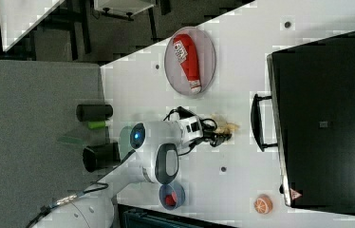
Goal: Pick Banana and place it in mug.
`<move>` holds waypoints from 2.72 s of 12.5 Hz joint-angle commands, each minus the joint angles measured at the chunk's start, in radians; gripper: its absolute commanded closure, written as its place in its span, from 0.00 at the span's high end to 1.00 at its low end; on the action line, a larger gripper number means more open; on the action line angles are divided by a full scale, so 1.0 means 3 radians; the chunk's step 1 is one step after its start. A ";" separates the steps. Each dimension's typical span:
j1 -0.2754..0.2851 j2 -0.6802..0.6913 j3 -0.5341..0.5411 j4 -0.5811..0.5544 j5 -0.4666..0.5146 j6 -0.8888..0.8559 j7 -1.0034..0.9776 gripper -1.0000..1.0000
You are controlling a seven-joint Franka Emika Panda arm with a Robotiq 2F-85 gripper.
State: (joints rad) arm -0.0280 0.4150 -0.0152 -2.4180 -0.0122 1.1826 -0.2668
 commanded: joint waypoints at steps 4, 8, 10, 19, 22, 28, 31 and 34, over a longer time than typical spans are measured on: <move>0.0006 -0.0301 -0.0020 0.0005 0.0034 0.0095 -0.0072 0.37; 0.0004 -0.1047 -0.0028 0.0028 0.0034 -0.0682 -0.0072 0.37; -0.0004 -0.1445 -0.0035 0.0123 0.0034 -0.1195 -0.0070 0.37; 0.0046 -0.2264 0.0222 0.0758 0.0083 -0.2981 0.0267 0.37; 0.0124 -0.2277 0.0574 0.0757 0.0108 -0.2996 0.0771 0.37; 0.0182 -0.1938 0.1309 0.0748 0.0472 -0.2746 0.1757 0.37; 0.0187 -0.1599 0.1553 0.0741 0.0472 -0.2261 0.2155 0.37; 0.0188 -0.1227 0.1708 0.0727 0.0466 -0.1939 0.2517 0.37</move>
State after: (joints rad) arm 0.0577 0.0205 0.5195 -2.2129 0.1409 0.5942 0.3860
